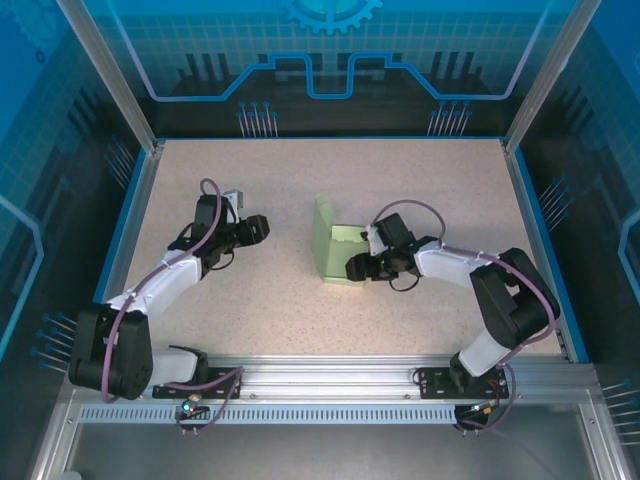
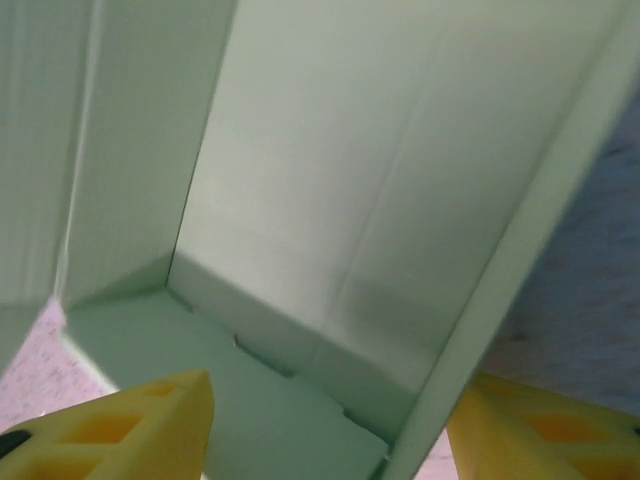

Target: Fold the paper box

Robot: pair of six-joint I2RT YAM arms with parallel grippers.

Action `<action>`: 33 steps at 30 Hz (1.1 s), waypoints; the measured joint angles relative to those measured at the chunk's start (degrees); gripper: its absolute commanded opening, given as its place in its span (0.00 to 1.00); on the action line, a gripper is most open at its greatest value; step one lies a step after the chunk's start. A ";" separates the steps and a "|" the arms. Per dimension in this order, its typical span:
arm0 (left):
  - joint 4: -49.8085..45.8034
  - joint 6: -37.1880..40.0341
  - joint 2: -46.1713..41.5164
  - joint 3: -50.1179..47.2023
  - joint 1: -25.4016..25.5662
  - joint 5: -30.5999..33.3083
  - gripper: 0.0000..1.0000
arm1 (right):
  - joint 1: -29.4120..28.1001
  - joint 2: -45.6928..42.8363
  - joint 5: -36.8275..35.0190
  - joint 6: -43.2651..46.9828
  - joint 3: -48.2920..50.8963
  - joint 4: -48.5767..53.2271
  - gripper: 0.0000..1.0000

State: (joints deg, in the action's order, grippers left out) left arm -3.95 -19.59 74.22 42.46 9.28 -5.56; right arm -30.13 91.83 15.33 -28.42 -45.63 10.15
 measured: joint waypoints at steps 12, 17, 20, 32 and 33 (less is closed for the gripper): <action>1.75 -1.49 -1.09 -1.53 0.00 0.81 0.65 | -10.73 -6.99 -4.09 -0.11 -0.28 0.26 0.64; 1.60 -1.49 -3.15 -2.89 0.00 1.95 0.67 | -5.38 -10.69 -7.28 8.39 -5.22 4.09 0.63; 0.92 -1.49 -4.55 -3.04 -0.02 3.41 0.68 | -3.37 -6.78 -8.63 16.55 -11.72 6.23 0.62; -1.92 -1.20 -7.21 -2.97 -1.18 4.92 0.69 | -1.53 14.53 -5.97 46.93 -32.92 19.15 0.56; -2.05 -1.09 -7.21 -2.97 -1.27 4.92 0.69 | -1.53 15.67 -5.81 48.72 -34.01 20.06 0.55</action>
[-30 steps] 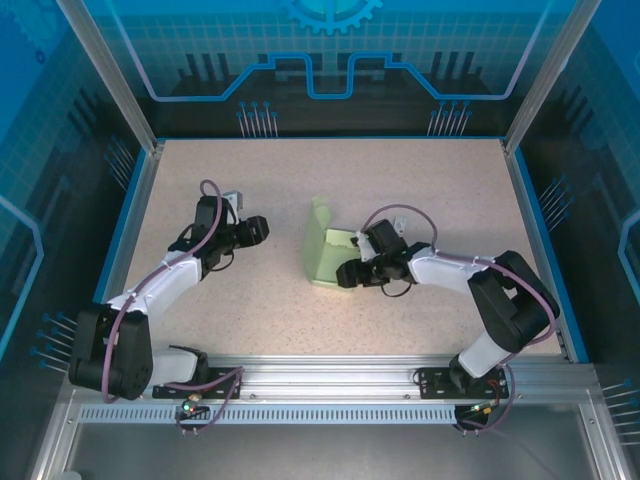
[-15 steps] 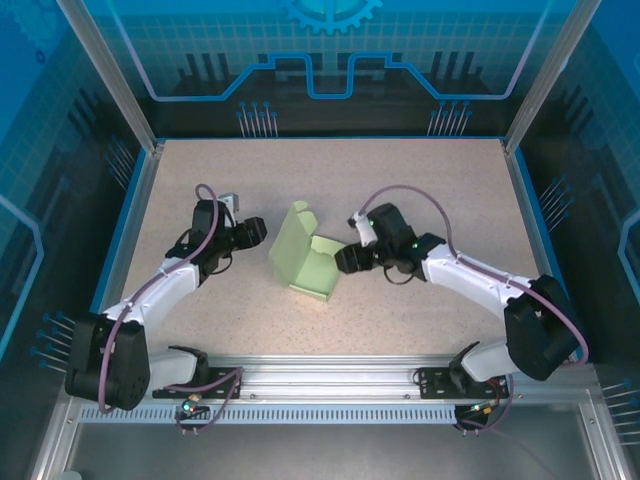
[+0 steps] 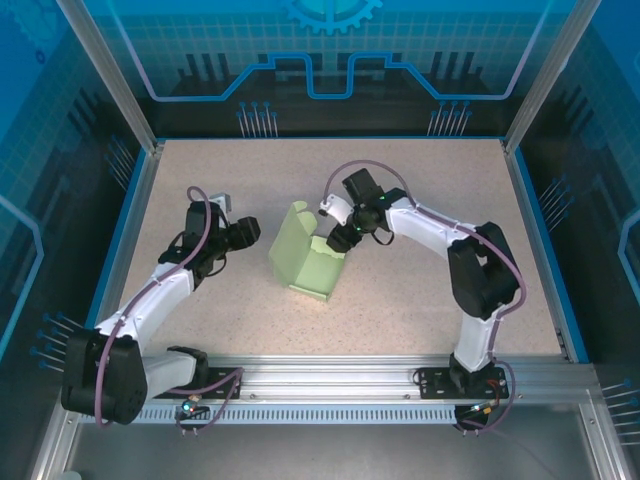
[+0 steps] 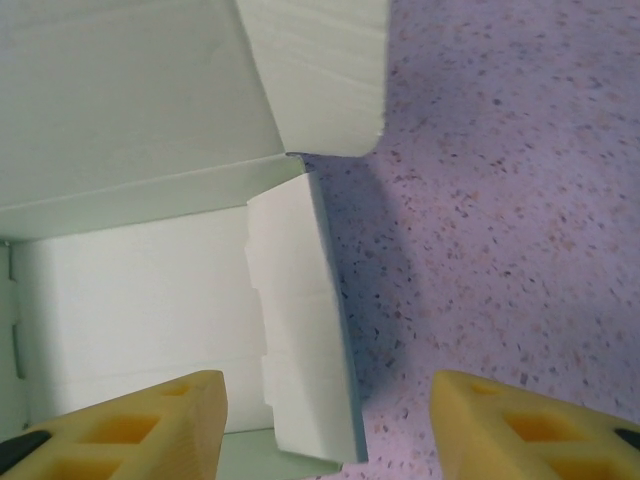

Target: Fold the paper box

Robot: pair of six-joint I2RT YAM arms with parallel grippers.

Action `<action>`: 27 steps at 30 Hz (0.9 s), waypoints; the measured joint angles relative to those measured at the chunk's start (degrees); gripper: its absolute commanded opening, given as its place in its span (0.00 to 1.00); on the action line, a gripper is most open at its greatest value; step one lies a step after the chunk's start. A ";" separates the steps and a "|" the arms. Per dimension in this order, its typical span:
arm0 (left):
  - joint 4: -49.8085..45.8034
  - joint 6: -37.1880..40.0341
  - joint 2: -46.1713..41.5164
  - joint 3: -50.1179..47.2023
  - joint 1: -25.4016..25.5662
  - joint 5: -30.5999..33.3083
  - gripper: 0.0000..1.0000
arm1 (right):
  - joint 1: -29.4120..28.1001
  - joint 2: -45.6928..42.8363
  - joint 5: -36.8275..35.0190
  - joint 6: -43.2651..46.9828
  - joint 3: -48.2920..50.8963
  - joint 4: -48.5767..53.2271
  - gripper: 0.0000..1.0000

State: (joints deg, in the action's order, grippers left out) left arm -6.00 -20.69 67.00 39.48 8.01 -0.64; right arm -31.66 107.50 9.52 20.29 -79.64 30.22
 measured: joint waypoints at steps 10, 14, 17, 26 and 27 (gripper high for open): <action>-0.59 0.04 0.00 0.22 -0.04 -0.02 0.69 | -0.04 8.66 0.37 10.97 -7.91 8.66 0.38; -0.70 0.07 -0.02 0.22 -0.04 -0.02 0.69 | -0.17 10.56 0.13 12.61 -9.90 10.49 0.33; -1.03 0.07 -0.22 0.22 -0.04 -0.02 0.69 | -0.22 11.54 -0.24 13.49 -10.71 11.41 0.27; -1.05 0.22 -0.70 0.22 -0.04 -0.04 0.69 | -1.33 13.18 -4.07 14.27 -11.13 11.74 0.16; -1.05 0.24 -0.70 0.22 -0.04 -0.04 0.69 | -1.55 13.18 -4.66 14.29 -11.13 11.69 0.15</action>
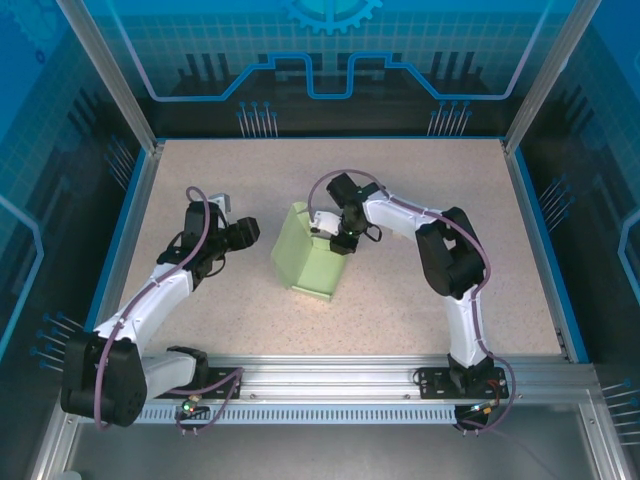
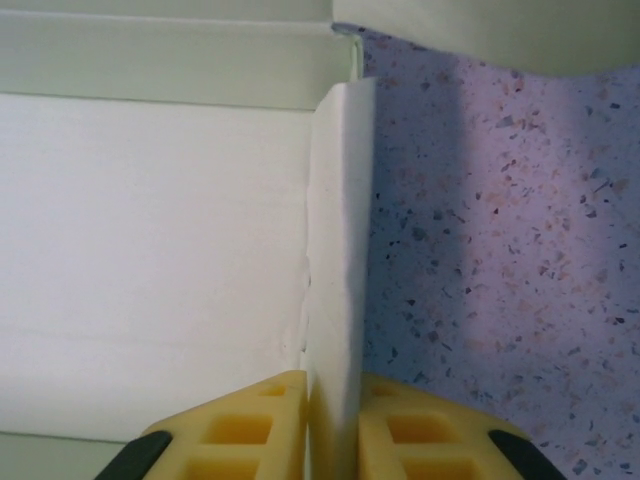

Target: Fold the paper box

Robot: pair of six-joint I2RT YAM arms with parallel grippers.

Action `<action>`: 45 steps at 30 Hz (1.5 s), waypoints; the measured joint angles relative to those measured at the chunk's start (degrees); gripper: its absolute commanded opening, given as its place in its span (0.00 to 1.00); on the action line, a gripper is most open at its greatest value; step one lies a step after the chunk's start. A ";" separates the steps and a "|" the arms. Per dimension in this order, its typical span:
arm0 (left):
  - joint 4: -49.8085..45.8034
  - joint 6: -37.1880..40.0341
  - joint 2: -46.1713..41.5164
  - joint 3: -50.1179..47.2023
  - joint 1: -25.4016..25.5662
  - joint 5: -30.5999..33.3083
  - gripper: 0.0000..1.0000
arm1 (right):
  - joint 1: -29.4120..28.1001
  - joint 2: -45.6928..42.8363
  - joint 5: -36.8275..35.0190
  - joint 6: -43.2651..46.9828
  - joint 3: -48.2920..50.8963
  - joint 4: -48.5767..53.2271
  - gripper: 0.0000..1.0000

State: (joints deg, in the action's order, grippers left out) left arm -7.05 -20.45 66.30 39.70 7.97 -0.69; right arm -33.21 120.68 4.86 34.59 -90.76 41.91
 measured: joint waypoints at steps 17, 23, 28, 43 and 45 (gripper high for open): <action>0.02 0.02 -0.39 0.00 0.00 -0.22 0.69 | -1.16 0.00 -9.84 -0.11 0.76 -4.48 0.11; 0.02 0.00 -0.37 0.00 0.00 -0.59 0.69 | -1.62 -0.33 -14.60 -0.61 2.23 -8.04 0.08; 0.04 0.00 -0.39 0.00 0.00 -0.66 0.69 | -1.73 -0.94 -19.41 -1.57 4.42 -12.22 0.06; 0.07 0.00 -0.37 0.00 0.00 -1.29 0.68 | -2.08 -1.22 -30.38 -7.98 6.93 -16.90 0.05; 0.07 0.00 -0.37 0.00 0.00 -1.29 0.68 | -1.73 -1.77 -28.59 -10.08 6.93 -15.67 0.06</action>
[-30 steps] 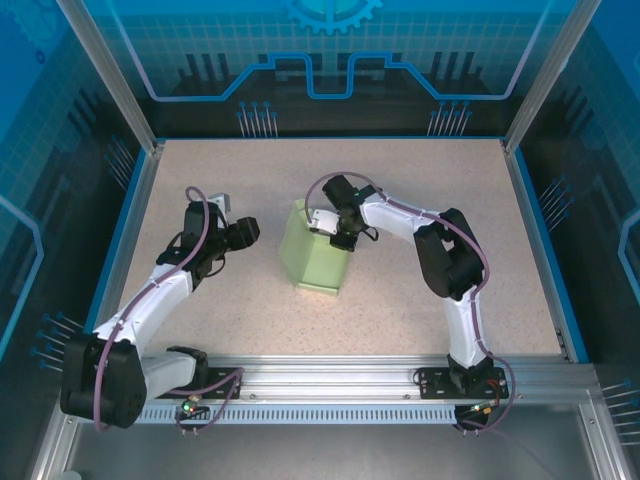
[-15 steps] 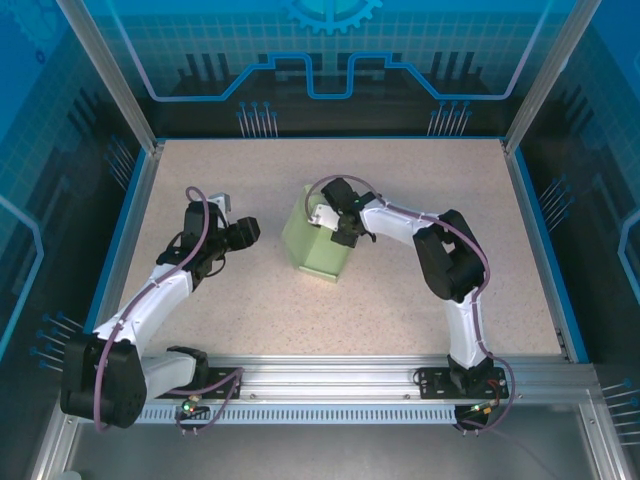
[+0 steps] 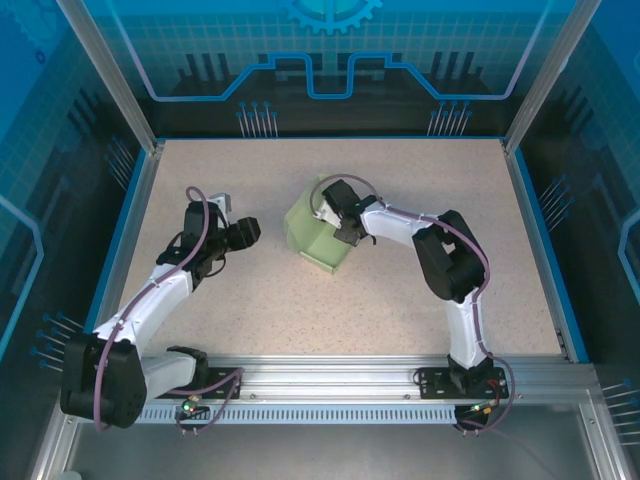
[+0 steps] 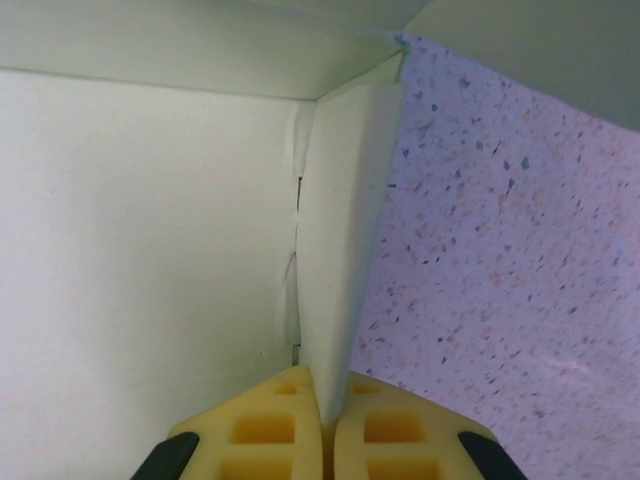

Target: Fold the paper box

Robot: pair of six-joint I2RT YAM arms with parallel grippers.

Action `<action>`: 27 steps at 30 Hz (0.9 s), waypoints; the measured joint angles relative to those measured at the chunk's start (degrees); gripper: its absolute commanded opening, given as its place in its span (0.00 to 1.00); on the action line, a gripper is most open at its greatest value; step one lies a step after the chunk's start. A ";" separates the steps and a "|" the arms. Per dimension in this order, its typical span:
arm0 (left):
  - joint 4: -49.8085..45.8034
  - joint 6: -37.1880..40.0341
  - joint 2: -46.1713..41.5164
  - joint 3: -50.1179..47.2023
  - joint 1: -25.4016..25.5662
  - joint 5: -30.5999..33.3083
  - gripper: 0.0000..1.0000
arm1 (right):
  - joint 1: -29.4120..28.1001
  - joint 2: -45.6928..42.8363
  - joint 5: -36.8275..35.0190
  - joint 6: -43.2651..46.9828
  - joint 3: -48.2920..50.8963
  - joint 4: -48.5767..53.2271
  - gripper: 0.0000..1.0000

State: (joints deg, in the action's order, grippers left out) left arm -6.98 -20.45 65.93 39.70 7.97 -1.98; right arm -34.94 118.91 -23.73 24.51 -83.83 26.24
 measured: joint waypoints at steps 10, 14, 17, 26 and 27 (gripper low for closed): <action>0.00 0.02 0.00 0.00 0.00 -0.44 0.68 | 1.22 -1.73 7.37 -9.84 0.15 5.84 0.21; 0.00 0.04 0.00 0.00 0.00 -0.52 0.68 | 1.97 -1.92 9.64 -12.26 0.26 7.06 0.29; 0.00 0.04 0.00 0.00 0.00 -0.81 0.68 | 2.40 -1.95 10.99 -13.40 0.26 7.39 0.34; 0.00 1.07 0.00 0.00 0.00 -0.87 0.68 | 3.74 -1.95 15.06 -14.45 -0.98 7.43 0.47; 0.00 1.07 0.00 0.00 0.00 -0.87 0.68 | 3.96 -1.95 15.41 -14.40 -1.42 7.41 0.47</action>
State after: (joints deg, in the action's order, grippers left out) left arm -6.98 -19.38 65.93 39.70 7.97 -2.85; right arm -30.98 116.97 -8.32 10.11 -85.25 33.65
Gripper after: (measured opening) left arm 0.683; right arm 0.466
